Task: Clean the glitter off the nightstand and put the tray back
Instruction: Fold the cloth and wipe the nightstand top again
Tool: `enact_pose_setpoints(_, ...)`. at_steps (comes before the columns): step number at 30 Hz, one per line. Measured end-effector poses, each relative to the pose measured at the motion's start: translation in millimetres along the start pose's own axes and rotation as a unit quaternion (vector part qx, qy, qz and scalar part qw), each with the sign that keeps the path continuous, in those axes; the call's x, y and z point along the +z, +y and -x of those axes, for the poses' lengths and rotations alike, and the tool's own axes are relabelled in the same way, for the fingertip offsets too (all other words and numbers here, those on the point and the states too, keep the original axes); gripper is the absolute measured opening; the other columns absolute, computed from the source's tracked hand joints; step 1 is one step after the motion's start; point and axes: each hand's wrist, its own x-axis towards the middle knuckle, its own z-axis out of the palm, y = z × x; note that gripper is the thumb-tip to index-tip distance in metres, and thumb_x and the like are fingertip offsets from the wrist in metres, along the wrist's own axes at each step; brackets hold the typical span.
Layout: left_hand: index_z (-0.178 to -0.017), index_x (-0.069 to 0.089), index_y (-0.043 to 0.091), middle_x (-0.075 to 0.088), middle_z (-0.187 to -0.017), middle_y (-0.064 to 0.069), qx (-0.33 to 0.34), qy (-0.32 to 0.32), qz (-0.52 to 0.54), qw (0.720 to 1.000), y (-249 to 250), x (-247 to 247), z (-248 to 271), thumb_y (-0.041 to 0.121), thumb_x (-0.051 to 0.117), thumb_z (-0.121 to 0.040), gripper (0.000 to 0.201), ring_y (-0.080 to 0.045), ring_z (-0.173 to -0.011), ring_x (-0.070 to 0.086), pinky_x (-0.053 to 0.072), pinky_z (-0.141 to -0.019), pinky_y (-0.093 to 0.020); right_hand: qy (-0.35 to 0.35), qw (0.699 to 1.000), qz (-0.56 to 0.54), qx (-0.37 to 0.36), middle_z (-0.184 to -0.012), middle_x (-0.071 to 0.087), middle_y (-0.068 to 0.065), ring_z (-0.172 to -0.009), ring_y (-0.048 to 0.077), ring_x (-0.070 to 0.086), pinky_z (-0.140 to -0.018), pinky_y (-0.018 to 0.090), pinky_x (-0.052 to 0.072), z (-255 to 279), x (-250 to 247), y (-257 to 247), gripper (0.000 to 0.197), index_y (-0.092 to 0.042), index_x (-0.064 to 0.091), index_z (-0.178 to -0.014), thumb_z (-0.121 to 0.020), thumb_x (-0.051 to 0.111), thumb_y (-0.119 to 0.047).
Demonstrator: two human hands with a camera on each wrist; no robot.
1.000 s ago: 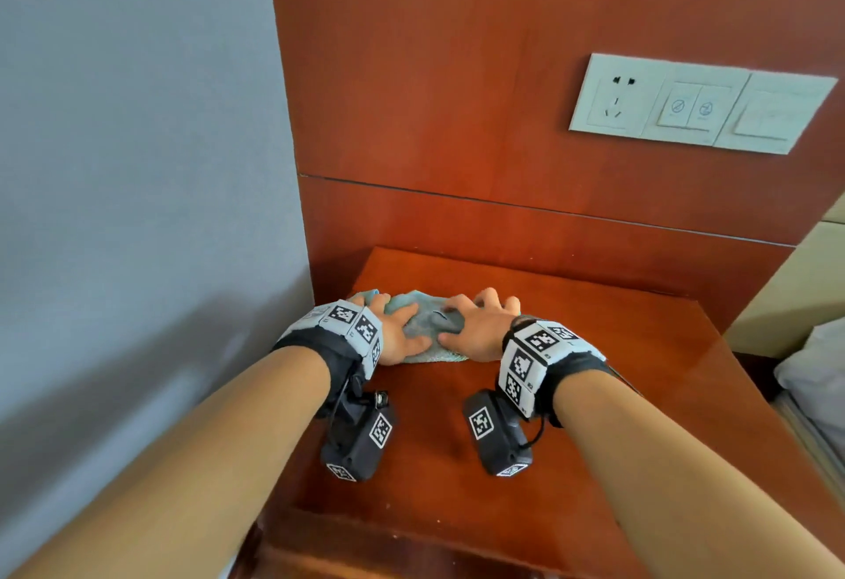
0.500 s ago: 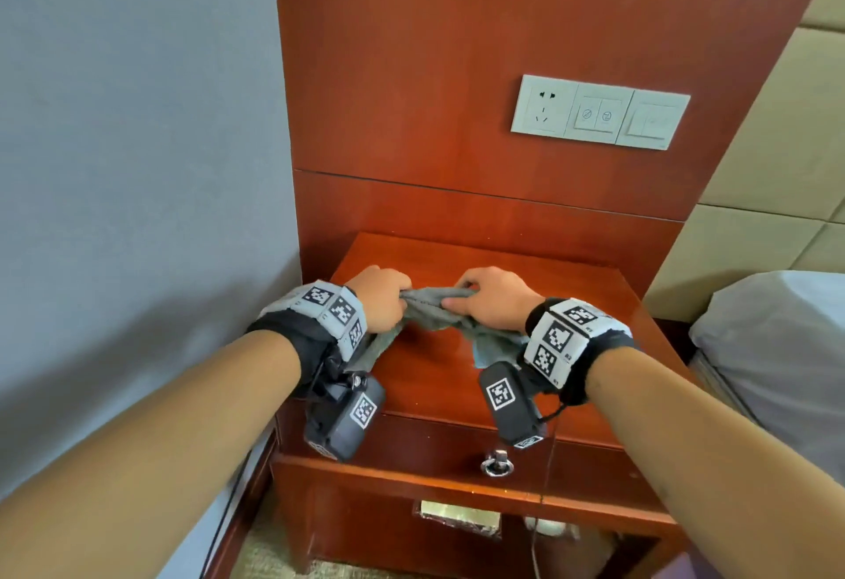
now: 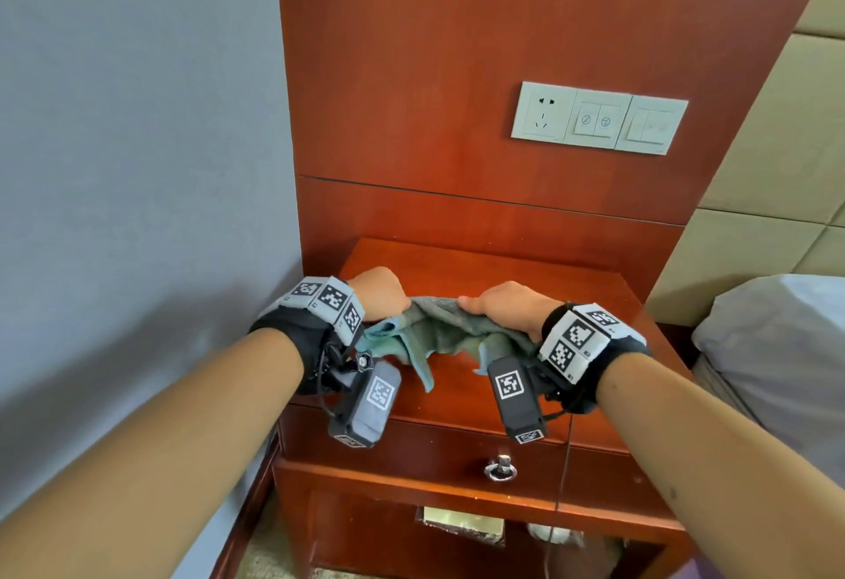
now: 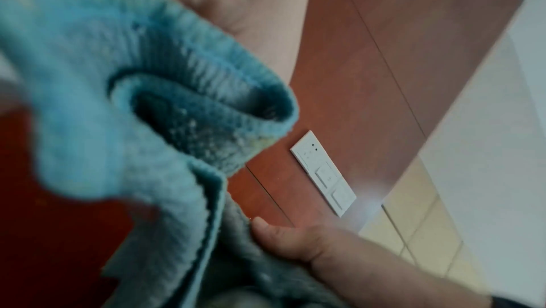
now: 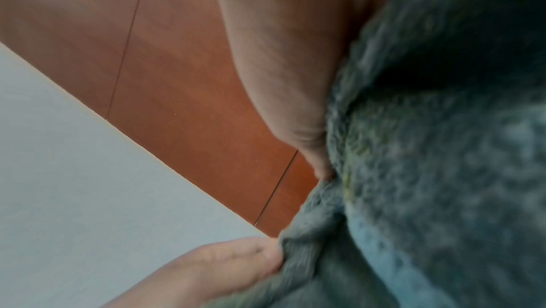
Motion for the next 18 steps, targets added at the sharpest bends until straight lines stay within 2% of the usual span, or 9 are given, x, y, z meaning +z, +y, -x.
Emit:
enact_pose_setpoints(2, -0.069, 0.051, 0.015, 0.055, -0.071, -0.001, -0.043, 0.007, 0.133, 0.990, 3, 9, -4, 0.017, 0.050, -0.095, 0.027, -0.015, -0.062, 0.054, 0.050, -0.058, -0.024, 0.012, 1.000, -0.022, -0.014, -0.120, 0.064, 0.018, -0.109, 0.033, 0.062, -0.095, 0.040, 0.051, -1, 10, -7, 0.044, -0.002, 0.063, -0.112, -0.098, 0.044, -0.038)
enact_pose_setpoints(5, -0.081, 0.056, 0.009, 0.064, -0.082, -0.011, -0.088, -0.042, 0.292, 0.951, 14, 17, -3, 0.018, 0.044, -0.099, 0.024, -0.030, -0.078, 0.065, 0.058, -0.086, -0.045, -0.009, 0.993, -0.111, -0.029, -0.122, 0.063, 0.019, -0.113, 0.035, 0.061, -0.098, 0.047, 0.050, 1, 24, -22, 0.041, -0.004, 0.059, -0.122, -0.099, 0.042, -0.033)
enact_pose_setpoints(7, -0.102, 0.061, -0.002, 0.067, -0.104, -0.022, -0.086, -0.025, 0.229, 0.969, 19, 15, -2, 0.018, 0.042, -0.100, 0.027, -0.036, -0.098, 0.067, 0.054, -0.093, -0.047, -0.019, 0.995, -0.083, -0.056, -0.118, 0.065, 0.019, -0.107, 0.034, 0.062, -0.095, 0.046, 0.051, 5, 27, -29, 0.038, -0.004, 0.061, -0.116, -0.099, 0.043, -0.033)
enact_pose_setpoints(9, -0.118, 0.057, -0.004, 0.063, -0.118, -0.021, -0.070, 0.034, 0.086, 0.993, 16, 11, 1, 0.020, 0.042, -0.101, 0.034, -0.036, -0.111, 0.062, 0.053, -0.084, -0.037, -0.014, 0.995, -0.036, -0.089, -0.119, 0.064, 0.017, -0.103, 0.031, 0.061, -0.091, 0.041, 0.051, 8, 29, -33, 0.036, -0.008, 0.062, -0.117, -0.099, 0.042, -0.031)
enact_pose_setpoints(11, -0.119, 0.058, -0.003, 0.062, -0.113, -0.016, -0.047, 0.067, -0.040, 0.996, 3, 5, 6, 0.026, 0.040, -0.102, 0.038, -0.030, -0.103, 0.061, 0.045, -0.069, -0.031, -0.029, 0.993, -0.015, -0.113, -0.132, 0.058, 0.010, -0.119, 0.028, 0.055, -0.103, 0.043, 0.045, 9, 32, -33, 0.036, -0.021, 0.059, -0.127, -0.099, 0.040, -0.034)
enact_pose_setpoints(12, -0.116, 0.059, -0.003, 0.063, -0.109, -0.013, -0.039, 0.070, -0.080, 0.994, -6, 3, 7, 0.029, 0.040, -0.102, 0.040, -0.028, -0.095, 0.059, 0.042, -0.065, -0.030, -0.038, 0.992, 0.003, -0.120, -0.146, 0.046, 0.006, -0.133, 0.027, 0.043, -0.112, 0.044, 0.034, 9, 36, -31, 0.039, -0.031, 0.054, -0.133, -0.099, 0.039, -0.040)
enact_pose_setpoints(13, -0.113, 0.060, -0.002, 0.064, -0.111, -0.014, -0.033, 0.076, -0.101, 0.991, -17, 2, 6, 0.031, 0.039, -0.101, 0.041, -0.027, -0.091, 0.057, 0.040, -0.066, -0.030, -0.048, 0.991, 0.032, -0.120, -0.157, 0.027, 0.000, -0.145, 0.026, 0.022, -0.119, 0.046, 0.019, 9, 43, -29, 0.043, -0.041, 0.046, -0.138, -0.097, 0.038, -0.049)
enact_pose_setpoints(15, -0.116, 0.057, 0.001, 0.063, -0.117, -0.015, -0.025, 0.096, -0.111, 0.989, -35, 1, 7, 0.034, 0.038, -0.101, 0.041, -0.028, -0.098, 0.059, 0.041, -0.074, -0.031, -0.053, 0.981, 0.145, -0.118, -0.162, -0.006, -0.011, -0.149, 0.022, -0.014, -0.117, 0.056, -0.005, 9, 67, -26, 0.056, -0.055, 0.024, -0.143, -0.089, 0.031, -0.069)
enact_pose_setpoints(18, -0.135, 0.048, 0.008, 0.055, -0.135, -0.012, 0.012, 0.114, -0.096, 0.989, -51, 3, 13, 0.034, 0.039, -0.101, 0.044, -0.027, -0.122, 0.054, 0.045, -0.096, -0.035, -0.030, 0.962, 0.238, -0.127, -0.160, -0.018, -0.011, -0.147, 0.019, -0.022, -0.115, 0.058, -0.009, 11, 109, -22, 0.074, -0.052, -0.001, -0.147, -0.083, 0.027, -0.077)
